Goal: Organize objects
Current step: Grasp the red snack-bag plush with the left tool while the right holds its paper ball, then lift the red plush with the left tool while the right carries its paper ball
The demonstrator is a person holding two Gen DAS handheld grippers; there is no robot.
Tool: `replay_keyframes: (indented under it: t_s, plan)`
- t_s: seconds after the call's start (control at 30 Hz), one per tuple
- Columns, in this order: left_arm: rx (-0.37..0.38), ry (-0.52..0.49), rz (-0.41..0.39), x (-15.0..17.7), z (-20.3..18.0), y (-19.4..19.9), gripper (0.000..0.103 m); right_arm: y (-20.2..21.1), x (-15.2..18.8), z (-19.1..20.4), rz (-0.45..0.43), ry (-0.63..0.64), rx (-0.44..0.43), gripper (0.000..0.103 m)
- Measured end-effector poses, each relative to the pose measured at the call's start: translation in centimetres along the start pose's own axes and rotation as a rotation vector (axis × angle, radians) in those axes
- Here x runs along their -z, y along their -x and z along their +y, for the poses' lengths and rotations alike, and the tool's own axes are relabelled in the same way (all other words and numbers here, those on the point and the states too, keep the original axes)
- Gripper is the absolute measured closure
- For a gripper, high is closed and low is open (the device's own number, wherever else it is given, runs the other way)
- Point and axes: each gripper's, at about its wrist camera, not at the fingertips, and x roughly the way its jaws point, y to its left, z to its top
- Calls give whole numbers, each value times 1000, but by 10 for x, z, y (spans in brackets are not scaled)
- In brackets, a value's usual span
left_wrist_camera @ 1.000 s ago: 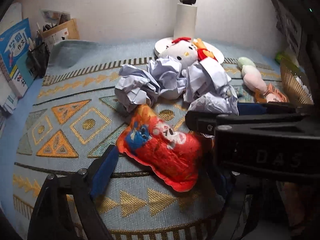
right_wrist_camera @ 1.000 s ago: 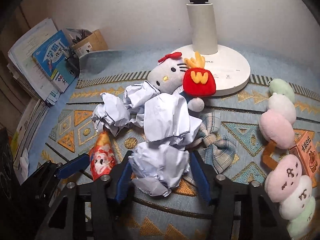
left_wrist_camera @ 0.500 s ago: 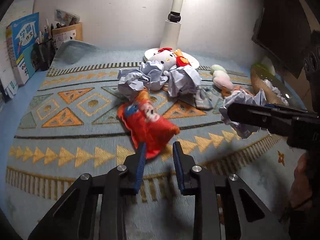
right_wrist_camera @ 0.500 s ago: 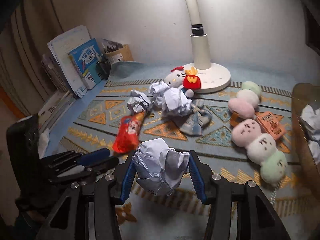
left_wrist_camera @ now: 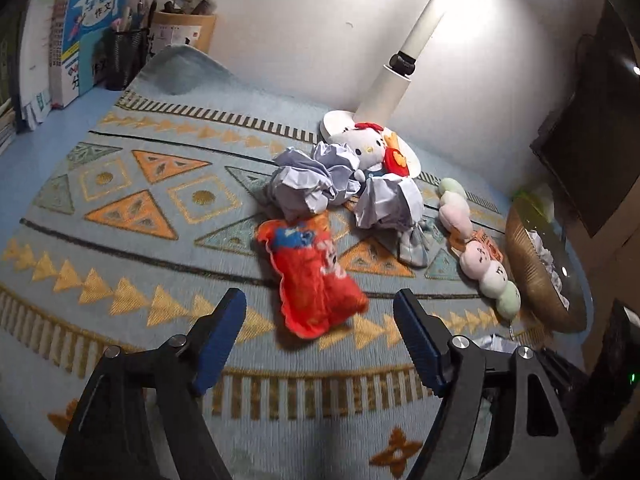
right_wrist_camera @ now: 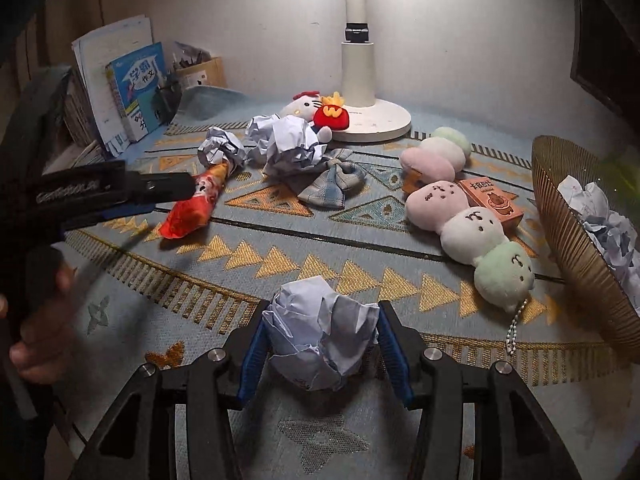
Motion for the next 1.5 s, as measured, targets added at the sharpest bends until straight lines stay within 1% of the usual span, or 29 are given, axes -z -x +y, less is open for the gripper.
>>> replay_keyframes:
  t_s: [0.03,0.07,0.1,0.13,0.17,0.2,0.27,0.37,0.5,0.57,0.67,0.73,0.83,0.93,1.03,1.2,1.27,1.43,1.5]
  plan:
    - [-15,-14,9,-6,-5,-8,28,0,0,1,1,1,2,53]
    - [-52,-30,16,-10,-10,-16,28,-1,1,1,4,0,1,53]
    - [-106,-40,19,-13,-13,-24,30,-1,1,0,4,-2,-2,53]
    - [-143,-56,26,-15,-17,-31,47,-1,0,-1,4,-6,-8,53]
    - [-160,-78,42,-16,-20,-37,64,-1,1,-2,5,-12,-15,53]
    - [-181,-97,35,-16,-21,-39,65,-1,1,-2,0,-18,-17,53]
    - [-177,-115,12,-13,-21,-35,75,3,2,-3,-21,-31,3,53]
    - [-135,-123,-29,2,-15,-15,81,7,1,-6,-39,-53,-2,53]
    - [-63,-94,-44,41,-14,17,81,7,1,-15,-33,-103,-17,53]
    - [-74,-131,-49,57,-25,26,81,7,1,-17,-35,-122,-31,53]
    - [-92,-192,-94,69,-40,31,81,8,1,-19,-44,-133,-20,53]
    - [-105,-217,-84,69,-46,26,81,8,1,-18,-41,-130,-12,53]
    - [-137,-252,-100,67,-52,24,81,9,1,-17,-46,-121,4,53]
    - [-139,-253,-99,68,-52,22,81,8,1,-16,-46,-114,3,53]
    - [-135,-238,-100,68,-49,22,81,9,1,-15,-55,-107,21,53]
    - [-128,-218,-96,68,-45,22,81,6,1,-12,-35,-91,26,53]
    - [-128,-221,-94,68,-46,21,81,4,1,-13,-30,-95,32,53]
    - [-156,-248,-91,70,-51,19,81,5,0,-18,-33,-119,42,53]
    - [-160,-256,-91,71,-52,19,78,5,0,-19,-34,-122,40,53]
